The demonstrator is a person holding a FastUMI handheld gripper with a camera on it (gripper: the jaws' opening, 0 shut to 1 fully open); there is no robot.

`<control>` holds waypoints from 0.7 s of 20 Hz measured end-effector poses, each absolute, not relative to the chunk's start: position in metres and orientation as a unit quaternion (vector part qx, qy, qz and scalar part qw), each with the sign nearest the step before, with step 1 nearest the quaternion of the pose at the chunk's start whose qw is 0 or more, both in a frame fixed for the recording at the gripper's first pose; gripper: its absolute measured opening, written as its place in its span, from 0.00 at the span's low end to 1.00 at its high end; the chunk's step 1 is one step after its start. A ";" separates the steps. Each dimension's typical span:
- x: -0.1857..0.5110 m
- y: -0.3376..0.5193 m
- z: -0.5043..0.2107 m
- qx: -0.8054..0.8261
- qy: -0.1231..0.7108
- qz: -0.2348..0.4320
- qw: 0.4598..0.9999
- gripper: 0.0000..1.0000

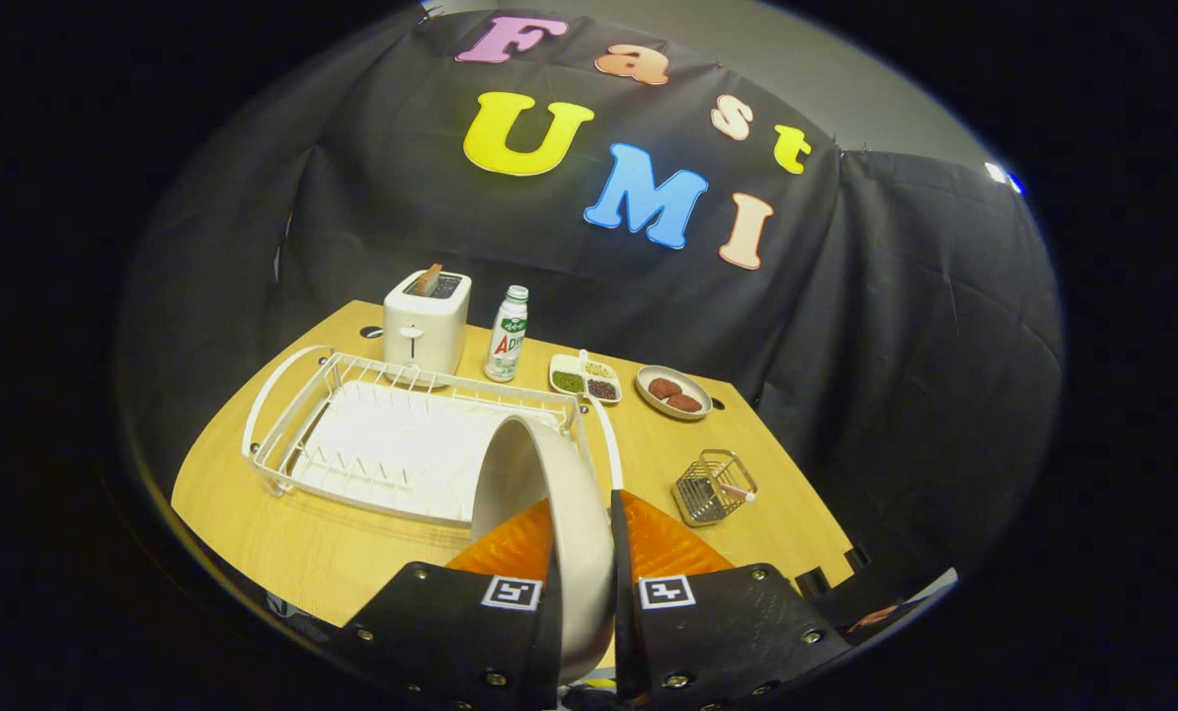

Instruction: Take the plate from the dish rack, then take the spoon from the basket and place it into the plate.

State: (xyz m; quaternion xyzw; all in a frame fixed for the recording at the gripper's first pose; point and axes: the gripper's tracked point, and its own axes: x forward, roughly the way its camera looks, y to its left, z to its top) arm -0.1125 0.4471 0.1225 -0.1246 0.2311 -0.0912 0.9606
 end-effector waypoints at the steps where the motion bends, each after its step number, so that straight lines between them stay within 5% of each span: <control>1: -0.116 0.448 0.113 -0.114 0.238 -0.085 0.961 0.22; 14: -0.125 0.412 0.035 0.033 0.283 -0.041 0.958 0.22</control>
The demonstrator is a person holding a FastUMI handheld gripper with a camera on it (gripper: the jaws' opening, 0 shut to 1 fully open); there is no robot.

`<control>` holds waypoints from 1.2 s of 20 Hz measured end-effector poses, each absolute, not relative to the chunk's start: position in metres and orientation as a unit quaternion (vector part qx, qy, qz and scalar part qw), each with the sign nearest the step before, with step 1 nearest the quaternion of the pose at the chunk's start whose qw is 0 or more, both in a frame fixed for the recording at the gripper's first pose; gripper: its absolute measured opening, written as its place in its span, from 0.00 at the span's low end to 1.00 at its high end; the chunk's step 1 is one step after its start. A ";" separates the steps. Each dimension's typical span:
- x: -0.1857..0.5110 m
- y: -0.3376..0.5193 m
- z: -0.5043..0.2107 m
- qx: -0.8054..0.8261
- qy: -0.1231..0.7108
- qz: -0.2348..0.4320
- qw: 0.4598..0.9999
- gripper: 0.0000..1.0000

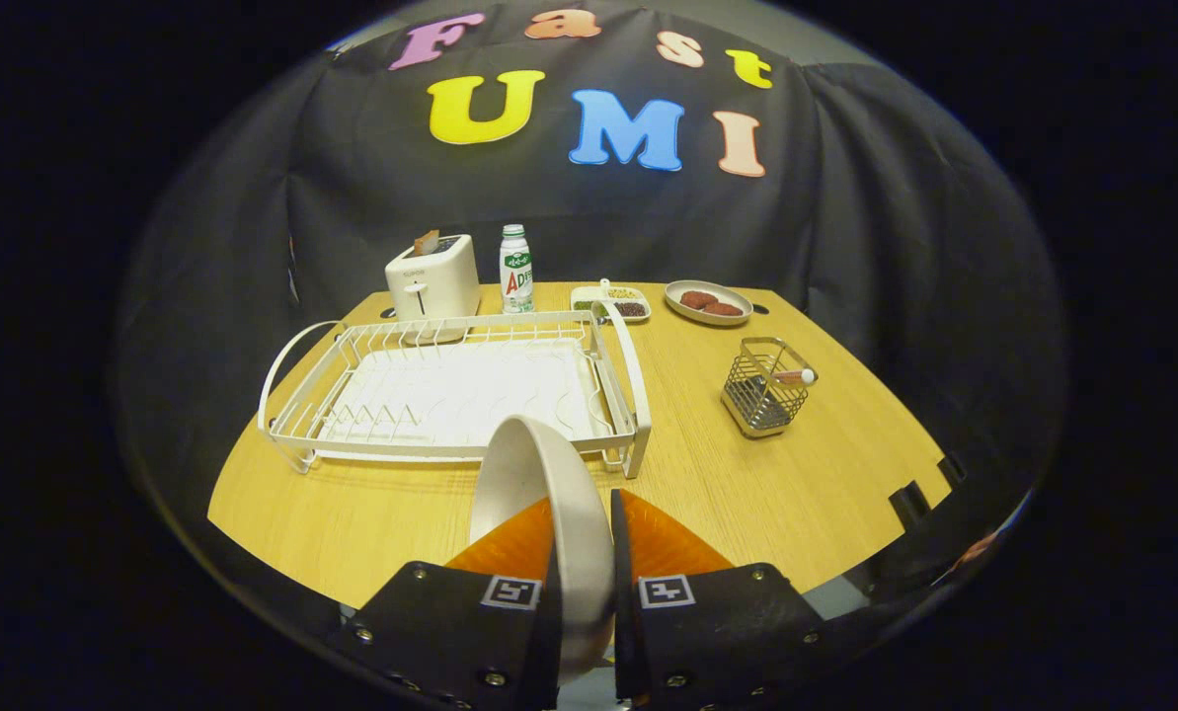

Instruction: Take the plate from the dish rack, then take the spoon from the basket and place it into the plate.

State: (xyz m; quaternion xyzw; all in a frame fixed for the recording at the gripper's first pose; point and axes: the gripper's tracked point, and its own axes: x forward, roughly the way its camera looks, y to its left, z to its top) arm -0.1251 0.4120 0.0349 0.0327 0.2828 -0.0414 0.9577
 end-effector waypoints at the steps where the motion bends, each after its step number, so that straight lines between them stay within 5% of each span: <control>1: -0.124 0.410 0.029 0.057 0.284 -0.038 0.956 0.22; 9: -0.121 0.393 -0.013 0.203 0.307 -0.027 0.929 0.22; 15: -0.133 0.373 -0.044 0.195 0.349 -0.043 0.916 0.33; 24: -0.110 0.294 0.017 0.127 0.285 -0.110 0.944 0.37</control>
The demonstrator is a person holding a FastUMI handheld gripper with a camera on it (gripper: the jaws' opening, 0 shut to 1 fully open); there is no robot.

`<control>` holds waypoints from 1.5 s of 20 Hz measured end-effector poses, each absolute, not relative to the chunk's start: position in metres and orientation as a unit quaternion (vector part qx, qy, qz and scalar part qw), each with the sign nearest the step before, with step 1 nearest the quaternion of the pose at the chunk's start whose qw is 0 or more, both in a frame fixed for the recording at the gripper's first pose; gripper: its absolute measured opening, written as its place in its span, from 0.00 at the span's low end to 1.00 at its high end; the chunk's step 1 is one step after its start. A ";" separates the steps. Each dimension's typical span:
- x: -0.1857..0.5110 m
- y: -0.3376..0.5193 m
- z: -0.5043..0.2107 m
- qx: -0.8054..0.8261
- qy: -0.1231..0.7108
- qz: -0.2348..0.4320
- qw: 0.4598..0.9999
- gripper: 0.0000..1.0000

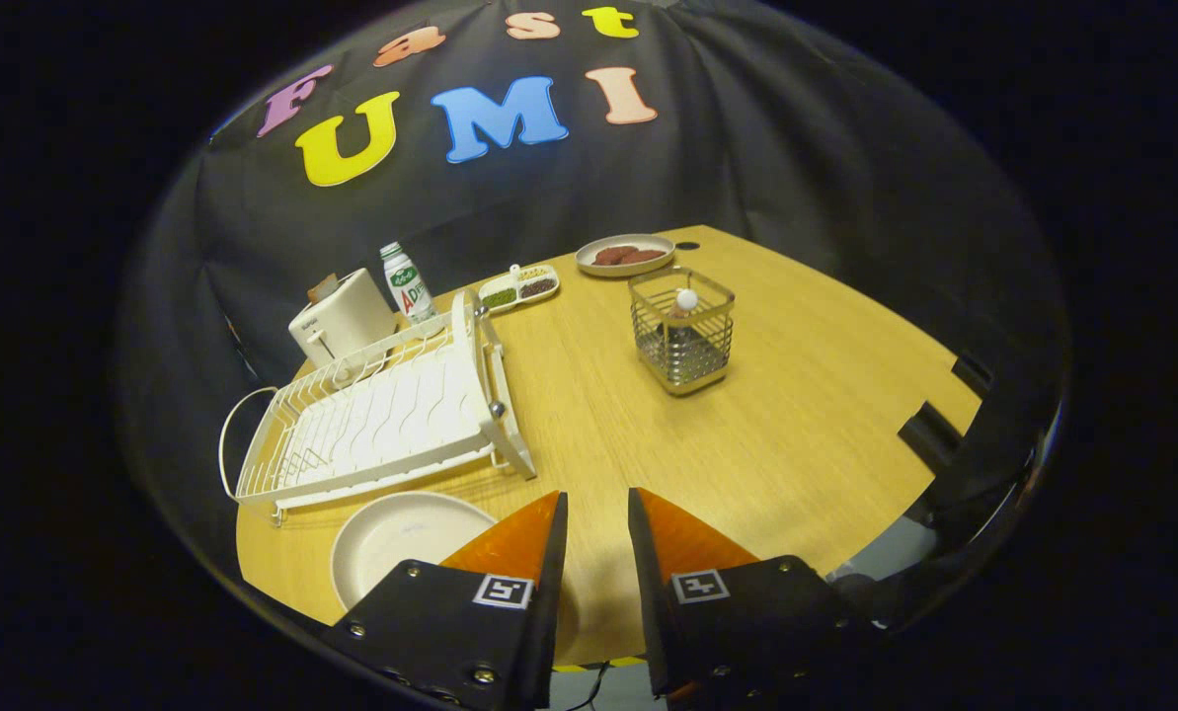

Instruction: Take the plate from the dish rack, then take the spoon from the basket and place it into the plate.

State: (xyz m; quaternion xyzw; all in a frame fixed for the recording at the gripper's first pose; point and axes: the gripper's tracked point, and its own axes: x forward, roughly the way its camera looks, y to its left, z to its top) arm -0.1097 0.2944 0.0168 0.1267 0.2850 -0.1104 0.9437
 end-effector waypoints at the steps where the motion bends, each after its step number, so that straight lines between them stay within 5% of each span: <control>1: -0.104 0.284 0.026 0.120 0.276 -0.119 0.946 0.37; 10: -0.044 0.209 0.059 0.080 0.233 -0.167 0.955 0.37; 18: -0.016 0.200 0.054 0.071 0.235 -0.141 0.959 0.37; 19: -0.012 0.202 0.054 0.065 0.236 -0.143 0.959 0.12; 22: -0.008 0.198 0.054 0.046 0.241 -0.152 0.957 0.15; 25: -0.012 0.198 0.058 0.033 0.240 -0.153 0.958 0.01; 30: -0.013 0.197 0.081 0.005 0.225 -0.163 0.961 0.00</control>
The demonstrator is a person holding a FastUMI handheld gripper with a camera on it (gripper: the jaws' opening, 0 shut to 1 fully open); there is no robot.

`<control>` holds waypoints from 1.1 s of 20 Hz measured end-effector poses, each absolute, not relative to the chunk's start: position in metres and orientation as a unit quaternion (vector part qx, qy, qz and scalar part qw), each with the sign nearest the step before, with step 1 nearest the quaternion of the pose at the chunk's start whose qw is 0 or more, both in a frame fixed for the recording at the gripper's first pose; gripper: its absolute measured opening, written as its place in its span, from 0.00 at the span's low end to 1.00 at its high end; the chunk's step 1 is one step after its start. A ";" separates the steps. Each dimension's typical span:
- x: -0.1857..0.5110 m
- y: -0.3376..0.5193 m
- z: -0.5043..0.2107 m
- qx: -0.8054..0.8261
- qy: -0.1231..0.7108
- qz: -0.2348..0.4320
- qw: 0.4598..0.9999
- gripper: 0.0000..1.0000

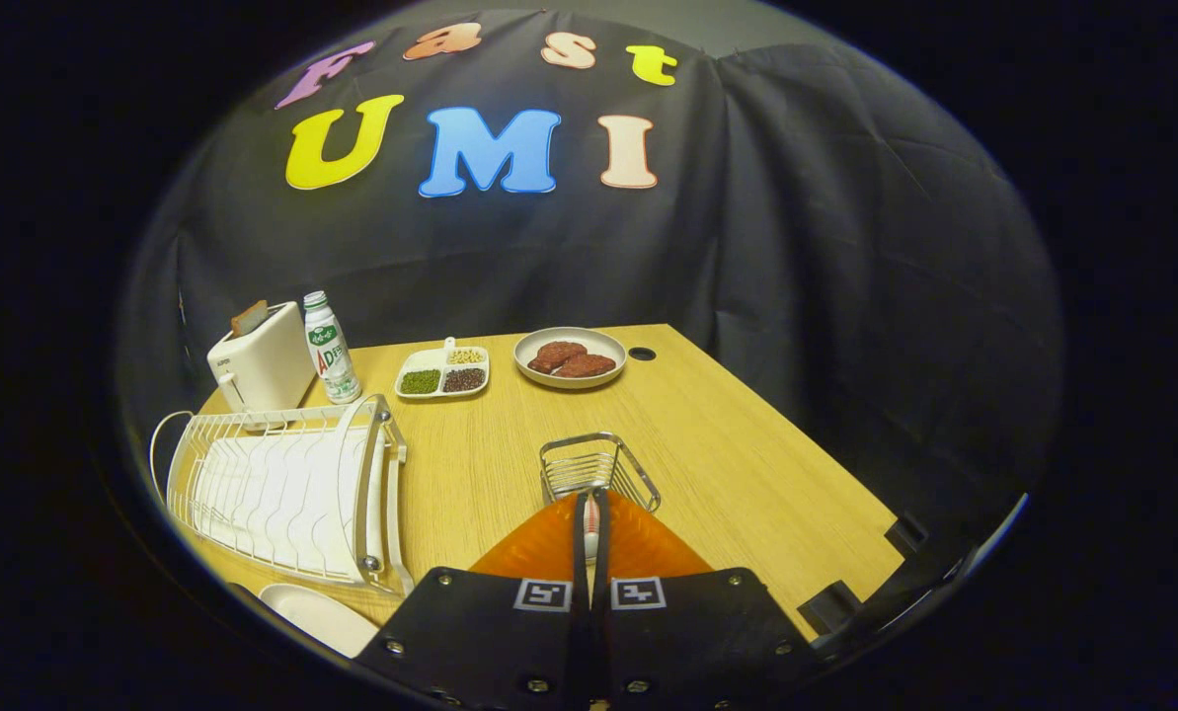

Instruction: Take the plate from the dish rack, then take the spoon from the basket and place it into the plate.

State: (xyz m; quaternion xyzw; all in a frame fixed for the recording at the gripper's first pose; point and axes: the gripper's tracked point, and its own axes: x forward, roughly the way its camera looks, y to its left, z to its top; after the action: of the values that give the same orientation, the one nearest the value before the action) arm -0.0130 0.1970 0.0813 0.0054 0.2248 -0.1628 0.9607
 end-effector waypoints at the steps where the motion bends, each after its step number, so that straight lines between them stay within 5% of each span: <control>1: -0.014 0.198 0.087 0.005 0.220 -0.164 0.962 0.00; 22: 0.007 0.199 0.123 -0.013 0.179 -0.177 0.968 0.00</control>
State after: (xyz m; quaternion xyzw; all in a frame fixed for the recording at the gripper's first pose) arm 0.0072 0.1990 0.1229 -0.0129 0.1790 -0.1770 0.9677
